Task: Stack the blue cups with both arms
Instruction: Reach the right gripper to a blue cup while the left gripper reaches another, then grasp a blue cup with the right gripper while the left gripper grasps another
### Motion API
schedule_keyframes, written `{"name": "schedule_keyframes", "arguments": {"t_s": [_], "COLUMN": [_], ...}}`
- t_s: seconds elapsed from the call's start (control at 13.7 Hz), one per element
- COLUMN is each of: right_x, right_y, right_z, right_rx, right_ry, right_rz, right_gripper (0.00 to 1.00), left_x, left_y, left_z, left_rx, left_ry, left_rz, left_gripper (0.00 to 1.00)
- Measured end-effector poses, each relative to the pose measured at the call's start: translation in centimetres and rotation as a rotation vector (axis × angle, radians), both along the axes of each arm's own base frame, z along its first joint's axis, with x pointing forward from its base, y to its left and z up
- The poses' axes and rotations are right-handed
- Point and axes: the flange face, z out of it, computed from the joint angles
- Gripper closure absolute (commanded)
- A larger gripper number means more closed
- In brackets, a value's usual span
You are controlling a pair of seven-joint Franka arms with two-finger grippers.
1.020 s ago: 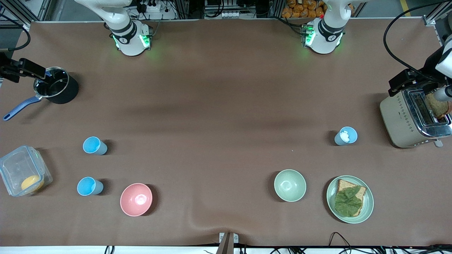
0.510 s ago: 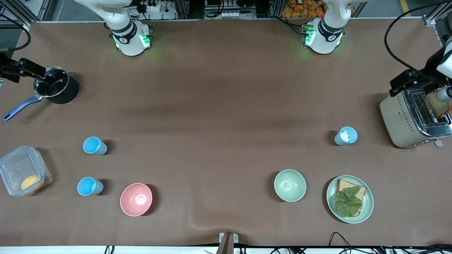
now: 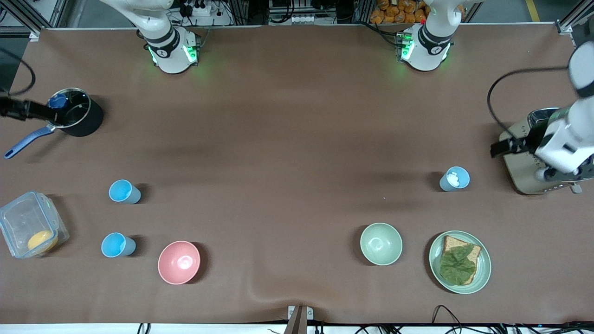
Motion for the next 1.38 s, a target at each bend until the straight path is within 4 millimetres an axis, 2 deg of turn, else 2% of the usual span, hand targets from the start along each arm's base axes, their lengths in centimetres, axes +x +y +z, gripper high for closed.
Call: {"name": "schedule_keyframes", "arguments": {"t_s": [0.15,0.36,0.51,0.66,0.8,0.95,1.09,1.24,1.31,1.38], "right_x": [2.0,4.2,5.7,6.9,7.6,8.3,8.6,8.6,8.5,8.4], "right_y": [-2.7,-5.8,-6.1,-5.8,-5.1,-4.7,-4.5,-4.5,-4.5,-4.5], "right_z": [-5.0,-13.3,-18.3,-22.4,-25.9,-28.5,-30.6,-31.9,-32.4,-32.9], "right_rx": [0.007,0.023,0.025,0.025,0.025,0.022,0.021,0.023,0.024,0.026], "right_ry": [0.035,0.099,0.104,0.093,0.092,0.08,0.072,0.082,0.089,0.097], "right_rz": [-0.038,-0.079,-0.077,-0.069,-0.058,-0.05,-0.048,-0.048,-0.048,-0.048], "right_gripper": [0.0,0.0,0.0,0.0,0.0,0.0,0.0,0.0,0.0,0.0], "left_x": [0.1,-0.2,0.1,0.4,0.5,0.5,0.5,0.4,0.4,0.4], "left_y": [0.3,0.4,1.7,3.8,5.1,4.8,4.3,3.7,3.4,3.2], "left_z": [-4.9,-10.9,-14.4,-18.0,-21.1,-23.1,-24.3,-24.8,-25.0,-25.2], "left_rx": [-0.006,-0.018,-0.033,-0.053,-0.067,-0.075,-0.082,-0.086,-0.087,-0.087], "left_ry": [0.001,0.038,0.064,0.084,0.104,0.117,0.132,0.142,0.145,0.147], "left_rz": [0.002,-0.022,-0.033,-0.044,-0.038,-0.04,-0.047,-0.056,-0.061,-0.065], "left_gripper": [0.0,0.0,0.0,0.0,0.0,0.0,0.35,0.78,0.97,1.0]}}
